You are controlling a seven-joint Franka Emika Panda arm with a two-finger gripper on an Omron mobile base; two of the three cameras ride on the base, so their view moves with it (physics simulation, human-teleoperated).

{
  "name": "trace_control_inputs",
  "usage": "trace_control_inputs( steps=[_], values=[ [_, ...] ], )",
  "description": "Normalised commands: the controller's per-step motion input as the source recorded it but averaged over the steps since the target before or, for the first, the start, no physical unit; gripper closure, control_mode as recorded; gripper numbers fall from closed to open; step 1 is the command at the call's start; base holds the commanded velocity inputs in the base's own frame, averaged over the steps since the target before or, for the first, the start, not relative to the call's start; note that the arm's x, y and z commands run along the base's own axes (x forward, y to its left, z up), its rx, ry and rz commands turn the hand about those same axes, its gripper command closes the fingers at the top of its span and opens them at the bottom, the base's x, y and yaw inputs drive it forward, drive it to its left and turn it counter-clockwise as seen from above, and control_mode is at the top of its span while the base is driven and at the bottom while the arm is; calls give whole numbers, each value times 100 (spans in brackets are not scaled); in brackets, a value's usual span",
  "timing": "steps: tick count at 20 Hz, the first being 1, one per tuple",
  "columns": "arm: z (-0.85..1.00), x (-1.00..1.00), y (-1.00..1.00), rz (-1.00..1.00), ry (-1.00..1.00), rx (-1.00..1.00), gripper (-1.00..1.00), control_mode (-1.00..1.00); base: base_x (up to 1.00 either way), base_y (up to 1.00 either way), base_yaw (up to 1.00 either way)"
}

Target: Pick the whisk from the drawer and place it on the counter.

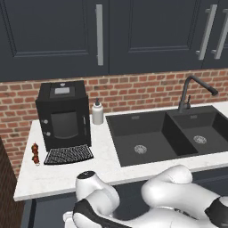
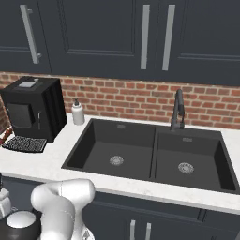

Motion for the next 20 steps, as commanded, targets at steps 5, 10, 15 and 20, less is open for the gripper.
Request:
trace_control_inputs(
  steps=[5,10,15,20],
  values=[
    [-29,0,2,0,4,-17,-100,-100,0,0,0],
    [-3,10,8,0,0,-5,-100,-100,0,0,0],
    [-21,5,23,-1,0,-7,-100,-100,0,0,0],
    [-53,-5,2,-4,0,-10,-100,-100,0,0,0]
  ],
)
